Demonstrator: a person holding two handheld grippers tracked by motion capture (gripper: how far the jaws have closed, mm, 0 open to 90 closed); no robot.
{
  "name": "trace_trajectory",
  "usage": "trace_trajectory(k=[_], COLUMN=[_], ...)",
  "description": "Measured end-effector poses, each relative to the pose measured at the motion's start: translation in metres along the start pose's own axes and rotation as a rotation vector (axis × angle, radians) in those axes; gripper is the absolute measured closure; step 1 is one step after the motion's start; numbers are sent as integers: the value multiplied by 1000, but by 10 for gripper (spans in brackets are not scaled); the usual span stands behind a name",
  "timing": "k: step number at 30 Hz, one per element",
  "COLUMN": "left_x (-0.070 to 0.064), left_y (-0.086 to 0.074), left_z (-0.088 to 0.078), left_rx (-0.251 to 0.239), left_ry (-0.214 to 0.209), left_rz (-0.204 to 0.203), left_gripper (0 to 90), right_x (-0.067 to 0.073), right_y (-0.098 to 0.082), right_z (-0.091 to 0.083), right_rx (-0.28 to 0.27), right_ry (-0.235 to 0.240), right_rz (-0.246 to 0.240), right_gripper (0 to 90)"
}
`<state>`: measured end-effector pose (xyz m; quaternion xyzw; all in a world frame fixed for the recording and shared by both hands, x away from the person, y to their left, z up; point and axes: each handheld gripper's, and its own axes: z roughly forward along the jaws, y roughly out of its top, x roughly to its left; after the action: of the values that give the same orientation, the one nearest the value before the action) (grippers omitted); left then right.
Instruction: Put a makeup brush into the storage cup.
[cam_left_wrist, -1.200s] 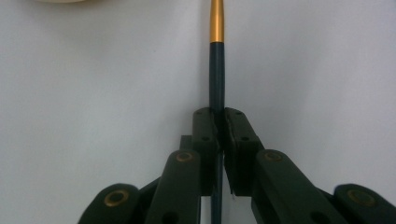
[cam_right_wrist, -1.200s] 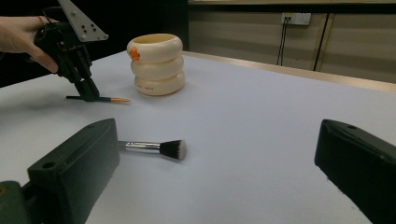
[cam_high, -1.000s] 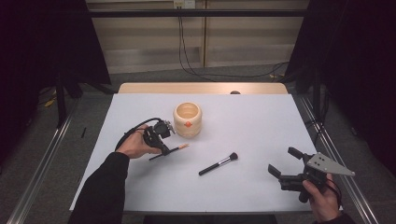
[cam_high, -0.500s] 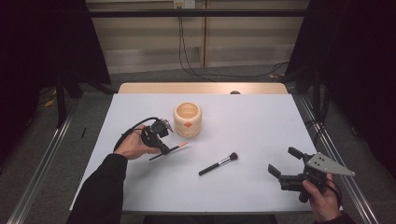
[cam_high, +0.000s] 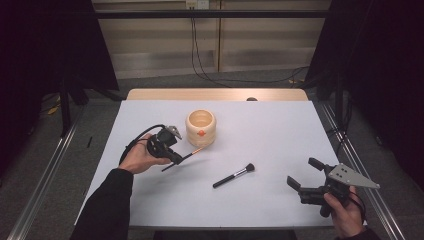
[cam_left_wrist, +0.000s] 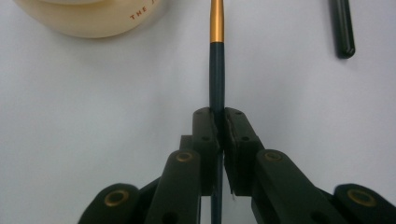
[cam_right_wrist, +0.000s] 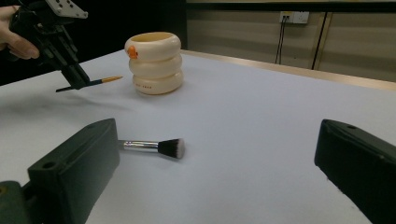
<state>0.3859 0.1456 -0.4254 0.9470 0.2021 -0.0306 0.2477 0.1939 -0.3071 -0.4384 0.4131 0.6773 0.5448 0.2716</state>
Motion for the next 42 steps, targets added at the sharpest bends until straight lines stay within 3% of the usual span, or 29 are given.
trace_trajectory(k=[1,2,5,6,13,16,17,19,20,22,24,28,30,31,32,36,38,41,42], left_x=[2,-2,-2,-4,-10,-10,-12,-12,-12,-13,-13,-15,-14,-14,-13,-14,-16,-17,-18], left_y=[0,0,-1,-1,-3,-3,-5,-5,-6,-6,-6,-8,-12,-12,-14,-15,-16,-17,-17], left_z=[-3,-1,-3,-4,-8,-12,-13,-14,-18,-20,-22,-25,-27,-27,-26,-28,-28,-28,-28], left_rx=[27,-16,-12,-49,-84,-104,-148,-157,-187,-229,-223,-292,-337,-337,-374,-402,-462,-489,-517], left_ry=[-5,-4,-4,-3,-2,14,15,28,59,48,61,62,84,84,85,110,126,125,109], left_rz=[37,-3,18,1,-12,10,-22,-22,-8,-14,-10,-34,-47,-47,-59,-76,-94,-96,-87], left_gripper=[839,839,839,839,839,839,839,839,839,839,839,839,839,839,839,839,839,839,839], right_x=[0,0,0,0,0,0,0,0,0,0,0,0,0,0,0,0,0,1,0], right_y=[0,0,0,0,0,0,0,0,0,0,0,0,0,0,0,0,0,0,0], right_z=[0,0,0,0,0,1,0,0,0,0,1,0,0,1,0,1,1,0,0], right_rx=[0,1,0,1,-1,-5,-5,-5,-1,-1,-6,-6,-6,-6,-4,-8,-7,-9,-9], right_ry=[-1,-1,-1,-1,-1,1,2,0,0,1,-1,1,1,1,3,1,1,-2,0], right_rz=[-1,1,2,3,0,0,0,-1,3,2,0,-1,-1,2,0,1,1,3,1], right_gripper=[0,0,0,0,0,0,0,0,0,0,0,0,0,0,0,0,0,0,0])
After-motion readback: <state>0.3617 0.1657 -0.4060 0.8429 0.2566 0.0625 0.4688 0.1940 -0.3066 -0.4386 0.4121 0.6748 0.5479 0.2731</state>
